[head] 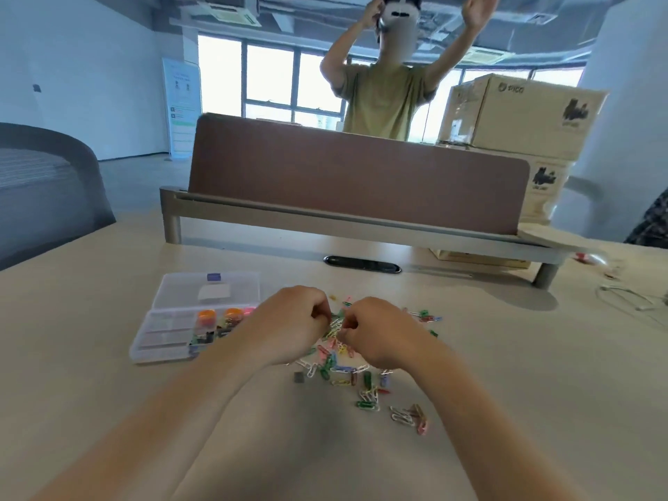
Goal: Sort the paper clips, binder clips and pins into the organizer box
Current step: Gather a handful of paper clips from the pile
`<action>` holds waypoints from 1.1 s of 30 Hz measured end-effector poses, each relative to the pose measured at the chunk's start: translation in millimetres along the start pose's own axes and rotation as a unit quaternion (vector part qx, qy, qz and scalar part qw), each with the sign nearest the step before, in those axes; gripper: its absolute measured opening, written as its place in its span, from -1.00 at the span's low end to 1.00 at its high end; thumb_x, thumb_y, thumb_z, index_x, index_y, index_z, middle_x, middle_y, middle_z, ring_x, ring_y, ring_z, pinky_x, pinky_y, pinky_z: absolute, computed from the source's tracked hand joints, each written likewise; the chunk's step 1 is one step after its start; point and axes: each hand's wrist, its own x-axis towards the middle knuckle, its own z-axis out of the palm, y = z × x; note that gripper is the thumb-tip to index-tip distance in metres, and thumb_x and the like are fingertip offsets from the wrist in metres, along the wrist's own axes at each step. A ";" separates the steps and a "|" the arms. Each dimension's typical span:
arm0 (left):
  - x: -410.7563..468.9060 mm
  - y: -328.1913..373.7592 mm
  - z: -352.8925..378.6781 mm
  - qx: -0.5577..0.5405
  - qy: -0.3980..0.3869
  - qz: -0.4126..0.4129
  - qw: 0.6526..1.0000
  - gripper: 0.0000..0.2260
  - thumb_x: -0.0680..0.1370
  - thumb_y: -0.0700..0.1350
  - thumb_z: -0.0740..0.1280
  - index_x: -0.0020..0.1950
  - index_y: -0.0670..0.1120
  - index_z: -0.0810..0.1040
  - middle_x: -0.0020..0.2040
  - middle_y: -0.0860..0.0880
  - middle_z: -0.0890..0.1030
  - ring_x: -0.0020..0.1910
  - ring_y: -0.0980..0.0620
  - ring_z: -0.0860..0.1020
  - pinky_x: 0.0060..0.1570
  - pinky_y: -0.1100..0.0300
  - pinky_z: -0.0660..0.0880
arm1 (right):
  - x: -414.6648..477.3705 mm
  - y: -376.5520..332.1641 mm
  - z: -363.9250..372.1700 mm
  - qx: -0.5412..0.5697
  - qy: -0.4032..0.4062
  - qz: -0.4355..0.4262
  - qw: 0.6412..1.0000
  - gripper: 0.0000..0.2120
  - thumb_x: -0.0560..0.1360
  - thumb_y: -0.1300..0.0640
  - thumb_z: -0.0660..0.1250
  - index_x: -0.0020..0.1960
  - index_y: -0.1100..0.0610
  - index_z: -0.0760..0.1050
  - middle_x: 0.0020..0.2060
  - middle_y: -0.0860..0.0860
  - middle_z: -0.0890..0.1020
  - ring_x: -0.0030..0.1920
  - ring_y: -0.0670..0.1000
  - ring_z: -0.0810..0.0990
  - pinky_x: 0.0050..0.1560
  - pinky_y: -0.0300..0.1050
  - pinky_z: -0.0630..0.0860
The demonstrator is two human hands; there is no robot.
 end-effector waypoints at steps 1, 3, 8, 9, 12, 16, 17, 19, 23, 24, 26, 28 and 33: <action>4.4 7.1 6.7 0.001 -0.011 0.004 1.000 -0.86 0.54 -0.15 0.22 -0.10 0.00 0.57 -0.10 0.08 0.59 -0.14 0.11 0.54 -0.20 0.23 0.45 | -4.7 11.7 -2.1 0.000 0.001 0.010 1.000 -0.71 0.58 0.02 0.29 -0.20 0.19 0.59 -0.24 0.11 0.62 -0.28 0.04 0.54 -0.32 -0.12 0.39; 13.5 19.1 17.7 -0.001 -0.029 0.011 1.000 -0.85 0.55 -0.15 0.22 -0.07 -0.01 0.59 -0.10 0.05 0.61 -0.16 0.10 0.55 -0.22 0.20 0.46 | -11.5 34.3 -5.6 0.001 0.003 0.032 0.999 -0.70 0.58 0.02 0.30 -0.25 0.16 0.55 -0.29 0.07 0.60 -0.32 0.01 0.52 -0.36 -0.15 0.36; 41.8 39.9 40.5 0.022 -0.054 0.025 0.998 -0.82 0.58 -0.17 0.22 0.03 -0.06 0.61 -0.04 0.06 0.59 -0.15 0.13 0.53 -0.20 0.26 0.43 | -9.0 91.9 -10.2 0.034 0.031 0.100 0.994 -0.78 0.56 0.10 0.33 -0.24 0.13 0.57 -0.07 0.02 0.67 -0.07 0.02 0.63 -0.21 -0.17 0.43; 47.7 42.8 45.0 0.025 -0.061 0.024 0.998 -0.82 0.58 -0.17 0.21 0.05 -0.07 0.61 -0.01 0.04 0.60 -0.12 0.10 0.55 -0.16 0.24 0.45 | -6.6 101.7 -10.2 0.043 0.034 0.107 0.993 -0.81 0.56 0.14 0.33 -0.22 0.13 0.59 -0.06 -0.02 0.66 -0.09 0.00 0.62 -0.23 -0.20 0.41; 64.9 50.2 58.7 0.038 -0.078 0.015 0.996 -0.82 0.58 -0.18 0.23 0.08 -0.08 0.61 0.04 0.03 0.60 -0.05 0.06 0.55 -0.07 0.18 0.49 | 1.1 123.6 -10.5 0.054 0.033 0.121 0.991 -0.82 0.54 0.20 0.32 -0.23 0.06 0.58 -0.18 -0.07 0.63 -0.16 -0.02 0.60 -0.25 -0.21 0.40; 86.3 55.5 77.1 0.050 -0.096 -0.001 0.994 -0.81 0.56 -0.21 0.24 0.05 -0.06 0.62 0.05 0.02 0.61 -0.05 0.05 0.56 -0.04 0.15 0.53 | 16.0 137.5 -11.0 0.050 0.019 0.108 0.993 -0.86 0.49 0.23 0.35 -0.17 0.07 0.64 -0.31 -0.15 0.55 -0.18 -0.04 0.57 -0.34 -0.28 0.36; 91.0 56.0 80.1 0.054 -0.100 -0.004 0.994 -0.81 0.56 -0.23 0.25 0.05 -0.05 0.62 0.05 0.02 0.61 -0.05 0.06 0.56 -0.05 0.17 0.51 | 19.5 139.1 -11.7 0.048 0.016 0.098 0.994 -0.87 0.49 0.24 0.35 -0.14 0.08 0.65 -0.32 -0.18 0.50 -0.19 -0.05 0.54 -0.36 -0.30 0.33; 98.7 55.9 83.8 0.062 -0.103 -0.009 0.993 -0.79 0.55 -0.24 0.26 0.05 -0.03 0.63 0.05 0.03 0.61 -0.05 0.06 0.56 -0.04 0.19 0.50 | 23.7 142.4 -13.6 0.042 0.011 0.083 0.996 -0.90 0.49 0.23 0.37 -0.09 0.11 0.66 -0.32 -0.18 0.49 -0.21 -0.07 0.52 -0.36 -0.31 0.31; 106.2 53.7 90.1 0.071 -0.114 -0.002 0.991 -0.81 0.56 -0.20 0.26 0.08 -0.06 0.63 0.02 0.05 0.60 -0.05 0.06 0.56 0.00 0.17 0.51 | 22.8 150.2 -17.3 0.003 -0.044 0.086 0.995 -0.88 0.48 0.15 0.44 -0.03 0.17 0.67 -0.13 0.00 0.68 -0.11 0.01 0.64 -0.11 -0.13 0.55; 106.2 53.5 92.5 0.076 -0.120 0.001 0.990 -0.82 0.56 -0.19 0.27 0.08 -0.06 0.63 0.00 0.05 0.58 -0.05 0.06 0.55 -0.03 0.19 0.49 | 22.1 151.5 -16.7 -0.002 -0.053 0.090 0.995 -0.86 0.47 0.13 0.45 -0.02 0.17 0.67 -0.11 0.05 0.70 -0.07 0.05 0.66 -0.01 -0.06 0.58; 106.0 52.1 96.7 0.098 -0.120 0.001 0.988 -0.84 0.55 -0.19 0.28 0.03 -0.05 0.64 -0.02 0.04 0.57 -0.06 0.04 0.54 -0.07 0.19 0.46 | 21.4 152.6 -14.2 -0.003 -0.059 0.091 0.994 -0.83 0.47 0.11 0.46 0.00 0.18 0.66 -0.11 0.05 0.70 -0.04 0.07 0.67 0.04 -0.05 0.58; 105.5 46.9 97.9 0.123 -0.107 -0.017 0.986 -0.84 0.55 -0.20 0.28 0.03 -0.07 0.63 -0.01 0.01 0.60 -0.04 0.00 0.56 -0.02 0.12 0.51 | 23.0 150.5 -10.1 -0.005 -0.061 0.080 0.995 -0.82 0.49 0.12 0.44 0.02 0.20 0.65 -0.10 0.05 0.69 -0.04 0.07 0.66 0.00 -0.08 0.57; 103.6 30.8 95.6 0.141 -0.095 -0.060 0.984 -0.92 0.55 -0.15 0.33 -0.06 -0.04 0.62 -0.07 -0.04 0.64 -0.12 -0.02 0.58 -0.03 0.07 0.54 | 35.7 145.0 2.8 -0.023 -0.035 0.081 0.996 -0.89 0.47 0.15 0.44 -0.07 0.20 0.63 -0.14 0.08 0.67 -0.11 0.08 0.65 -0.04 0.00 0.62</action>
